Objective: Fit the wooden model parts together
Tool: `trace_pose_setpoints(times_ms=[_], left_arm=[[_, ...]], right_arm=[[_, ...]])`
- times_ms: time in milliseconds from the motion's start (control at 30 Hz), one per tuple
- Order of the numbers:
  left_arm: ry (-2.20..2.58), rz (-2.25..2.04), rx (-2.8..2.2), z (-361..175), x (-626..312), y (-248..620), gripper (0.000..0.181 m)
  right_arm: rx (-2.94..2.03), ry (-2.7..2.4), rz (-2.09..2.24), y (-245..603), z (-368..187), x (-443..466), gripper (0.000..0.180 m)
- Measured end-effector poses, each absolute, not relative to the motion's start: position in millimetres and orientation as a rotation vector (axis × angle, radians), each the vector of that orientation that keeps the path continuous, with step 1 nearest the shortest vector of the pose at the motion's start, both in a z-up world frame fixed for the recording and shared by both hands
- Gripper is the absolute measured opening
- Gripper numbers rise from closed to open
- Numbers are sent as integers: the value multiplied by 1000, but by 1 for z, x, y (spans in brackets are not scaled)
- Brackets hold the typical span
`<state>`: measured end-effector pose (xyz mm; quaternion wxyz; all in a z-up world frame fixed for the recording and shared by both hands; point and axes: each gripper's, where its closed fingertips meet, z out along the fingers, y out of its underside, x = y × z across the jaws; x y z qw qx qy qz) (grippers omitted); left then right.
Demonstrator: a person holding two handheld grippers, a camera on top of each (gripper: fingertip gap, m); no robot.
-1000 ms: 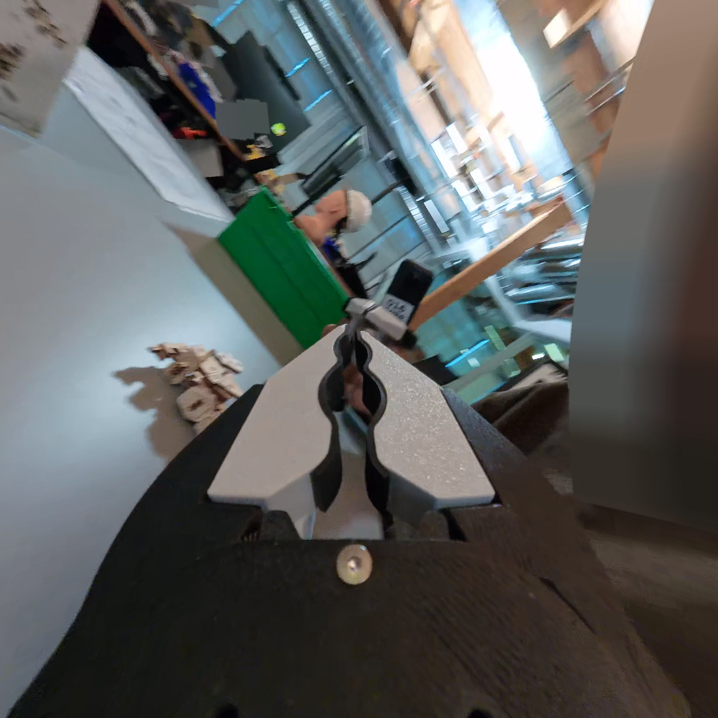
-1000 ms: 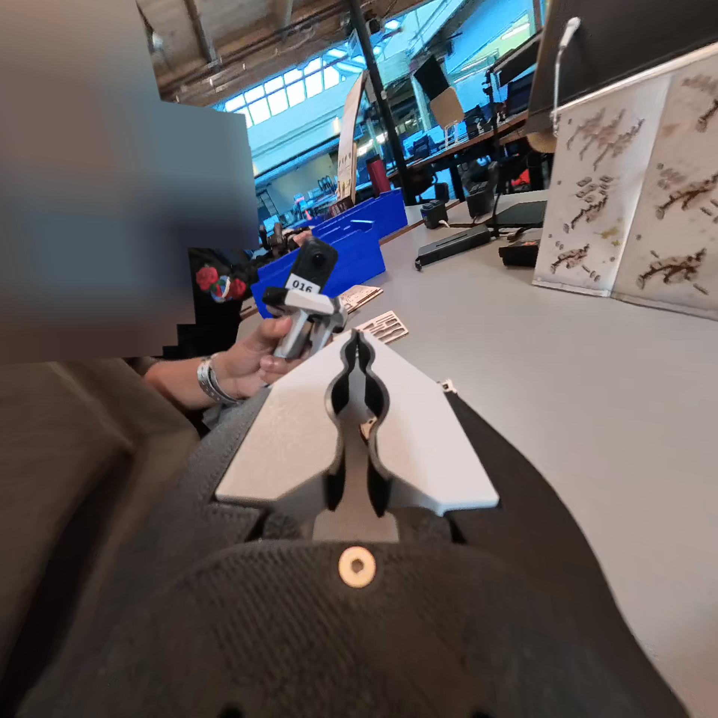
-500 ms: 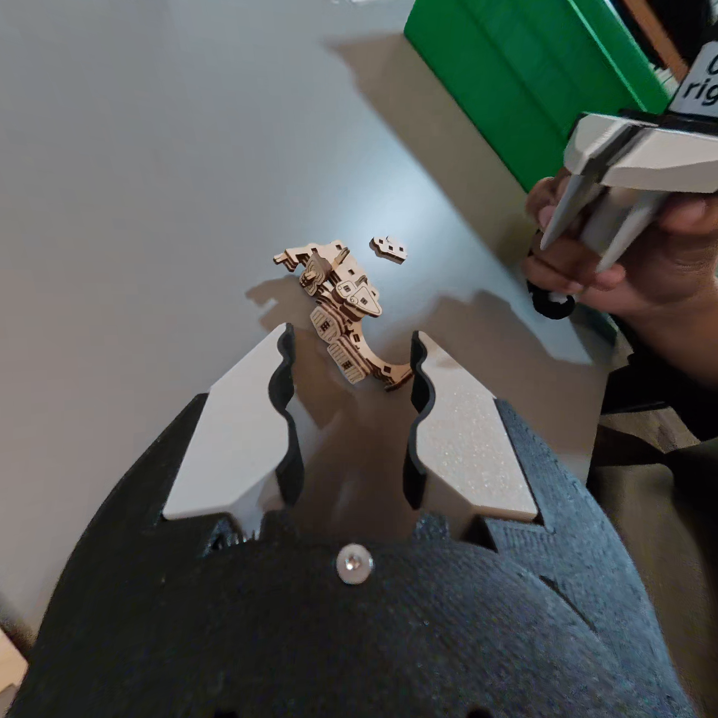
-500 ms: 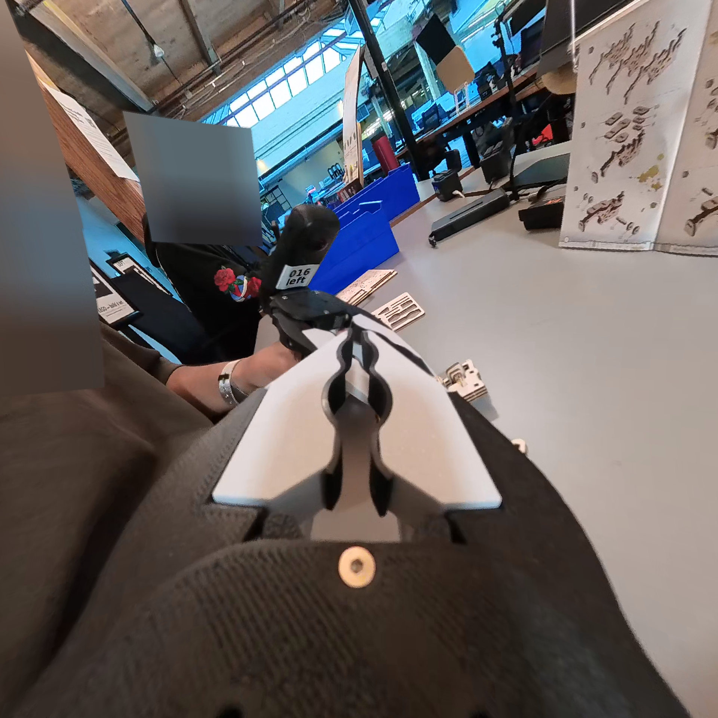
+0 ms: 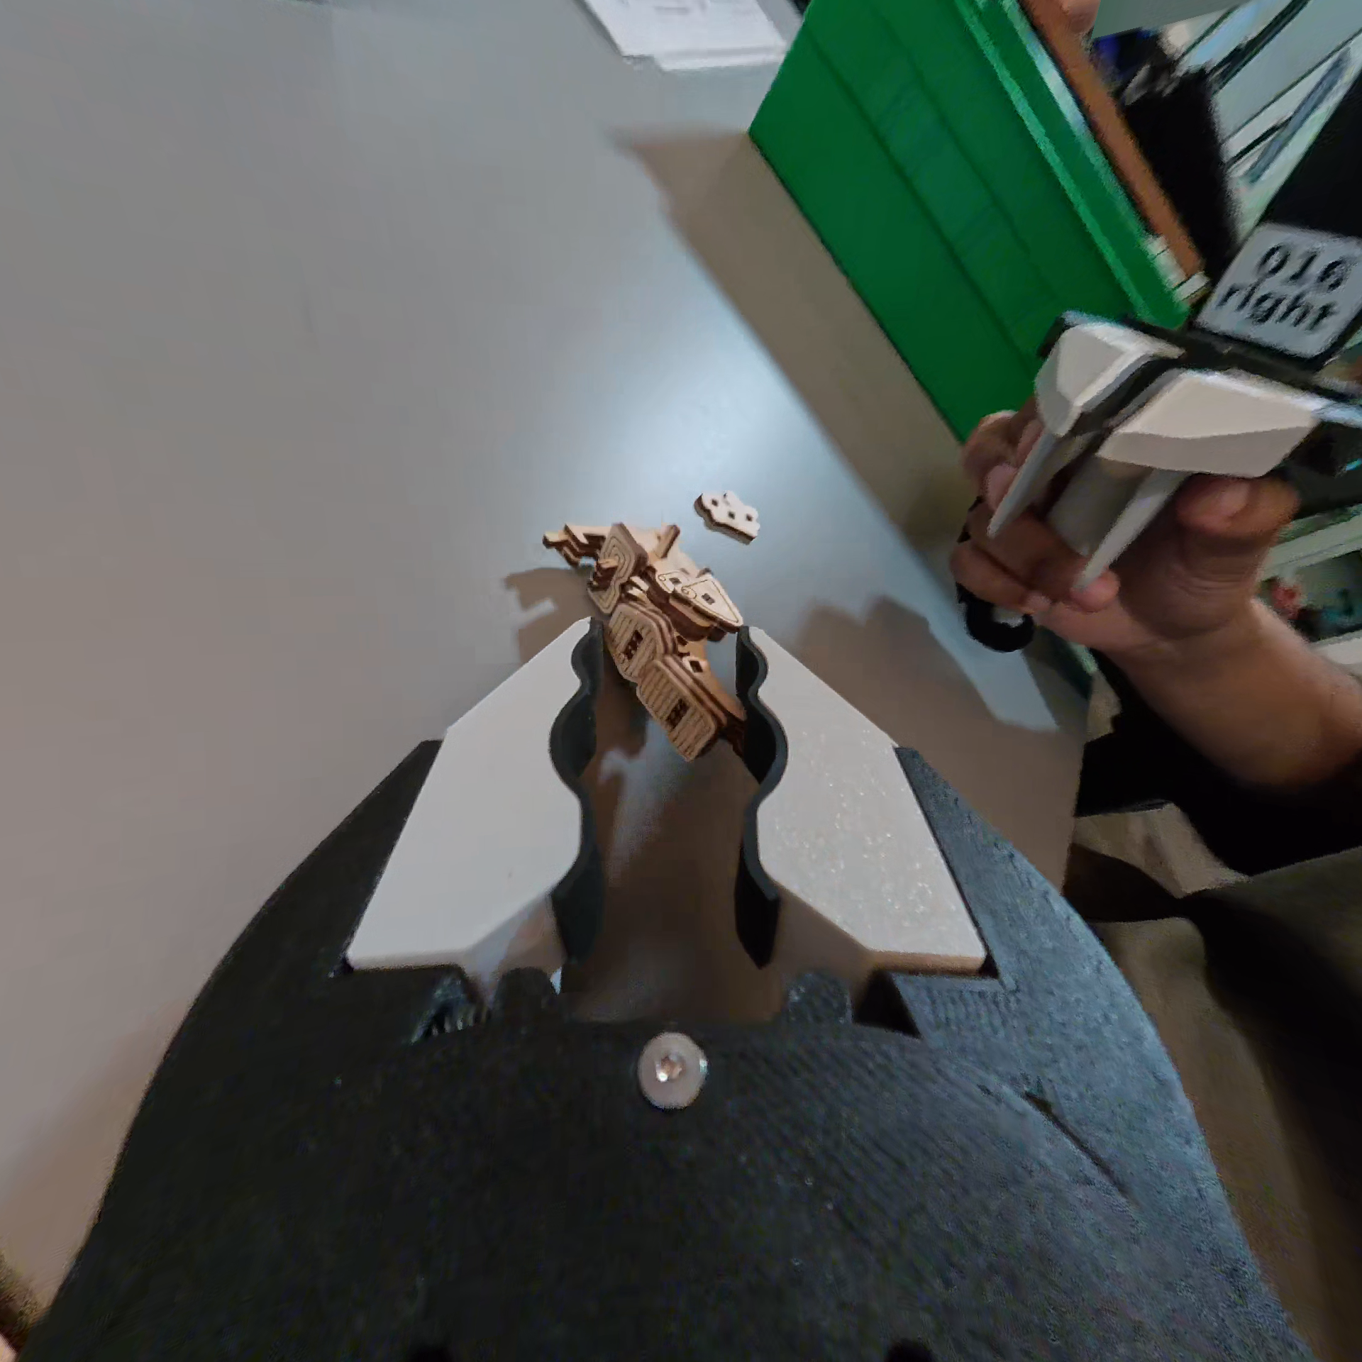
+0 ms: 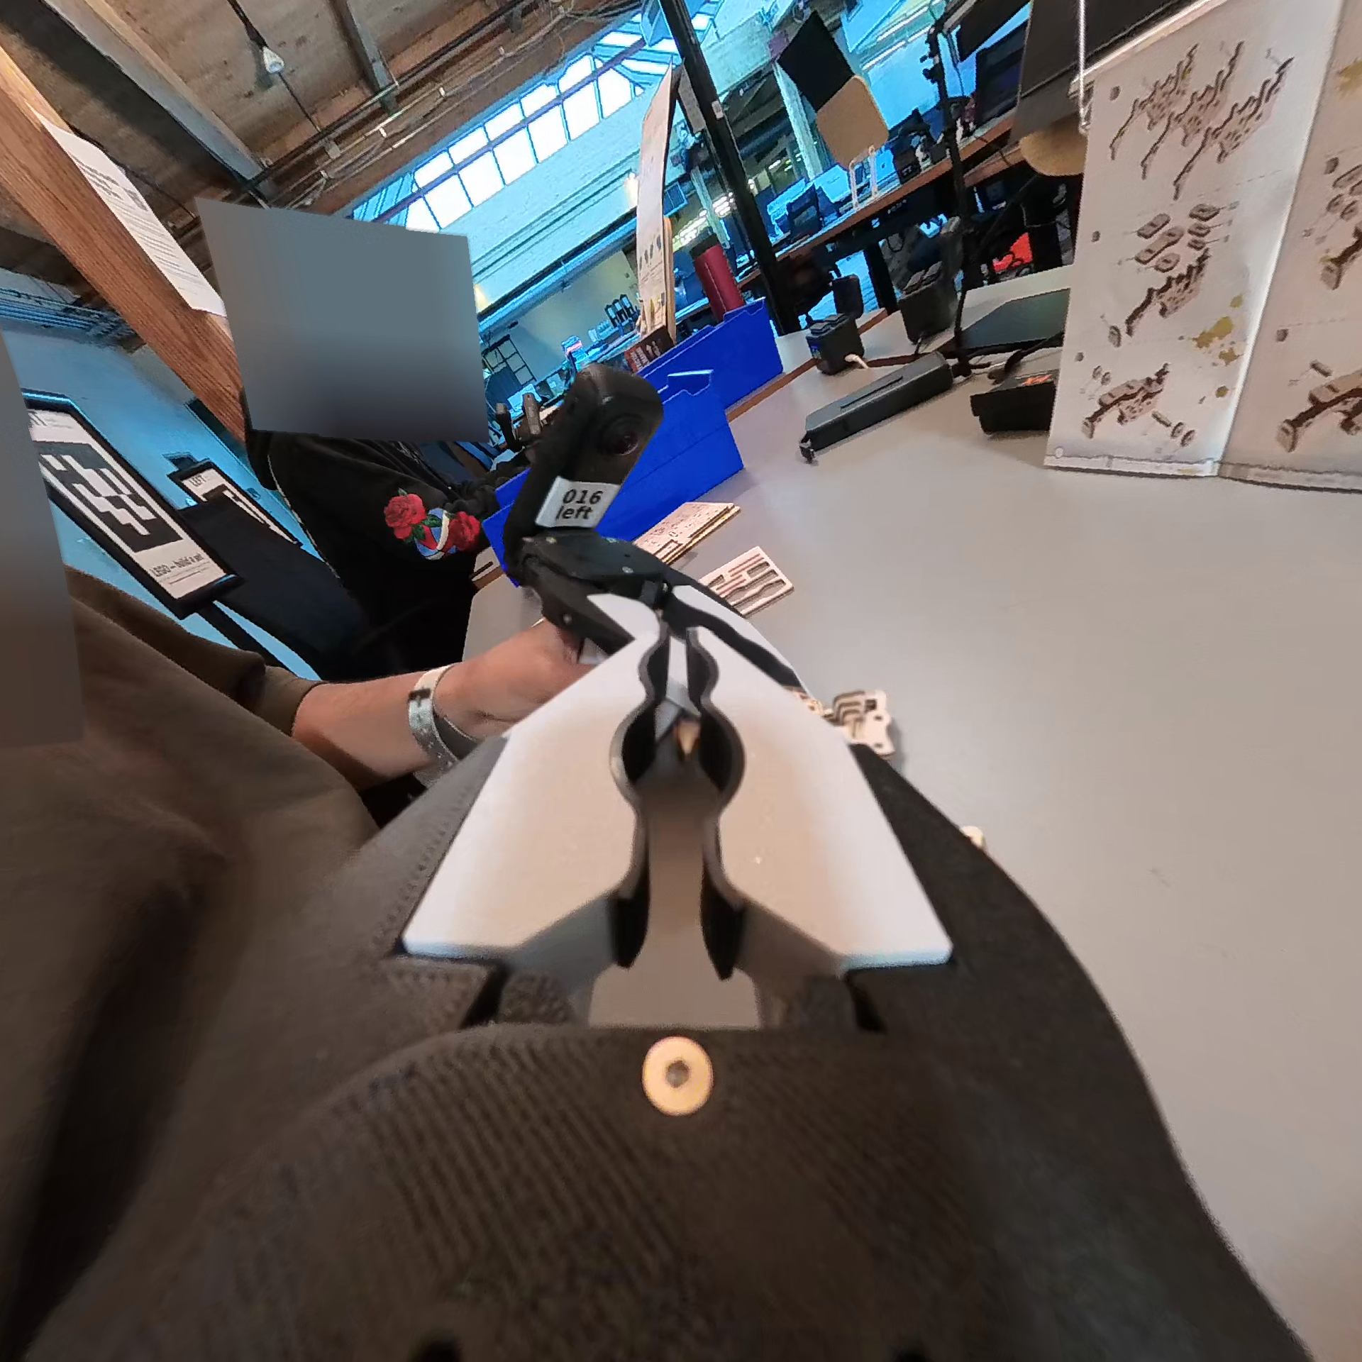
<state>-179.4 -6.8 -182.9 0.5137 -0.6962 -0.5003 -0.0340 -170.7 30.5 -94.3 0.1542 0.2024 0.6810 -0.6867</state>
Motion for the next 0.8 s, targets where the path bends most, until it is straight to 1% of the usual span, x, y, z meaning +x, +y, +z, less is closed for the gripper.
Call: trace_pose_setpoints(times_ms=[33, 200, 233, 300, 333, 367, 467, 533, 633, 667, 733, 800], left_arm=[[-1200, -108, -1629, -179, -180, -7, 31], [-1163, -326, -1354, -151, -177, -9, 32], [-1154, -394, -1282, -145, -176, -10, 32], [-1098, -538, -1130, -129, -171, -9, 31], [-1059, -613, -1051, -119, -168, -9, 31], [-1028, -665, -993, -111, -165, -10, 31], [-971, -736, -970, -102, -156, -5, 31], [-932, -734, -1016, -100, -150, 1, 31], [-878, -705, -1104, -98, -141, 9, 31], [-867, -705, -1118, -98, -138, 11, 31], [-860, -716, -1118, -97, -137, 12, 31], [-864, -733, -1116, -98, -136, 13, 31]], right_arm=[[579, 1964, -1969, 31, -95, -171, 3], [590, 2070, -1964, 31, -102, -176, 7], [589, 2112, -1971, 32, -104, -178, 12], [506, 2215, -2044, 33, -97, -179, 34], [429, 2290, -2099, 35, -91, -178, 40], [329, 2390, -2151, 36, -88, -176, 41], [-82, 2729, -2223, 38, -88, -164, 36], [-429, 2919, -2251, 37, -87, -151, 23], [-940, 3134, -2286, 38, -89, -139, 14], [-1083, 3174, -2267, 37, -93, -137, 13], [-1236, 3220, -2219, 37, -100, -136, 13], [-1197, 3224, -2210, 37, -100, -137, 16]])
